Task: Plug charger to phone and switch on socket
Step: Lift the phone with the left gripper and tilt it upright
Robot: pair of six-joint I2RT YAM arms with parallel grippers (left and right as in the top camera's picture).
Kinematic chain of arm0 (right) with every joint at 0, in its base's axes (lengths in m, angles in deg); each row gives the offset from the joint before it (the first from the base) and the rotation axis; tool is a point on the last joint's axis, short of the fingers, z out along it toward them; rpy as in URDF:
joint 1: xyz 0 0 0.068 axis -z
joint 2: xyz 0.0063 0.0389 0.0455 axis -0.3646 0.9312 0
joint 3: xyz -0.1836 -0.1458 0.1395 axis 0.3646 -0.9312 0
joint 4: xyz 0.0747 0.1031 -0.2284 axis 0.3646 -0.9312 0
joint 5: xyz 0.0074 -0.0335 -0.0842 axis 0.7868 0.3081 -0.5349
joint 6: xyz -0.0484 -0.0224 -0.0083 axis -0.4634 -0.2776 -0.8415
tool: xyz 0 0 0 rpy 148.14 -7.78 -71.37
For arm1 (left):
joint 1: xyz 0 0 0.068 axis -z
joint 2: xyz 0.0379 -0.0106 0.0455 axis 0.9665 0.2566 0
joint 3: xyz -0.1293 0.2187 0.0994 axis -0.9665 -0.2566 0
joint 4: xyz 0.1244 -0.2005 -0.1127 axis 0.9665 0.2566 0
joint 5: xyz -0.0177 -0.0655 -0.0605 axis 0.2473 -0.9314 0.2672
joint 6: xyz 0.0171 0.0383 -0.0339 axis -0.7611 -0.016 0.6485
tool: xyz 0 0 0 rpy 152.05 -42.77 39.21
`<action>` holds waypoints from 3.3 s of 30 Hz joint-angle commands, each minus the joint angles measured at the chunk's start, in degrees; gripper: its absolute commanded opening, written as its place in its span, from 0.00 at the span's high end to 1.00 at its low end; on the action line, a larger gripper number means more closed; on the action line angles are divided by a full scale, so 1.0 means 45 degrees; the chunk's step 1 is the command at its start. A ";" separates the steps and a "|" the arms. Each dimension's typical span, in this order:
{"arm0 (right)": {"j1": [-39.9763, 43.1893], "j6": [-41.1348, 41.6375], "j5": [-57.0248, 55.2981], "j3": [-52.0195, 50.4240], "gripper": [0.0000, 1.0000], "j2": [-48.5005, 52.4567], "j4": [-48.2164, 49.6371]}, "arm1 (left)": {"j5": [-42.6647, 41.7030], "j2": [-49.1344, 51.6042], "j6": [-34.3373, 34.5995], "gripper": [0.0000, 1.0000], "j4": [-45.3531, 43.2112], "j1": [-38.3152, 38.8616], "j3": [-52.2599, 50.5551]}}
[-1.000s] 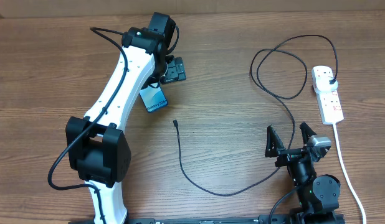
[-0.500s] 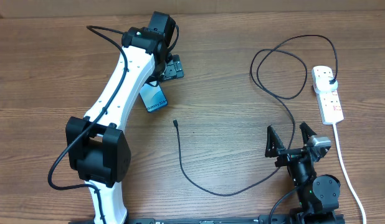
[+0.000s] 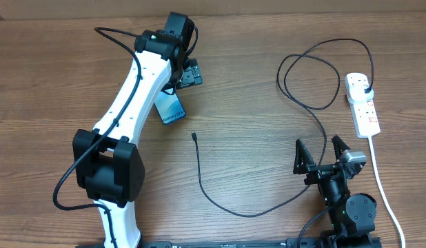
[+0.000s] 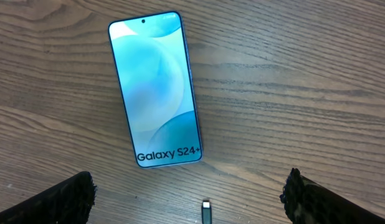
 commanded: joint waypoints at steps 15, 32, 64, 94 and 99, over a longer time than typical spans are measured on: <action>-0.0049 0.0029 -0.0073 -0.0131 0.00 -0.0126 0.0078 | 0.0345 -0.0029 0.0010 0.00 -0.1579 -0.0073 -0.0379; -0.0049 0.0029 -0.0073 -0.0131 0.00 -0.0126 0.0078 | 0.1690 0.0568 0.0432 0.01 -0.4668 -0.0112 -0.3113; -0.0049 0.0029 -0.0073 -0.0131 0.00 -0.0126 0.0078 | -0.2152 0.2497 -0.1161 0.19 -0.1685 -0.0704 -0.3118; -0.0049 0.0029 -0.0073 -0.0131 0.00 -0.0126 0.0078 | -0.2079 0.2497 -0.1214 0.00 -0.1005 -0.0495 -0.3118; -0.0049 0.0029 -0.0073 -0.0131 0.00 -0.0126 0.0078 | -0.2035 0.2497 -0.1205 0.00 -0.1073 -0.0311 -0.3118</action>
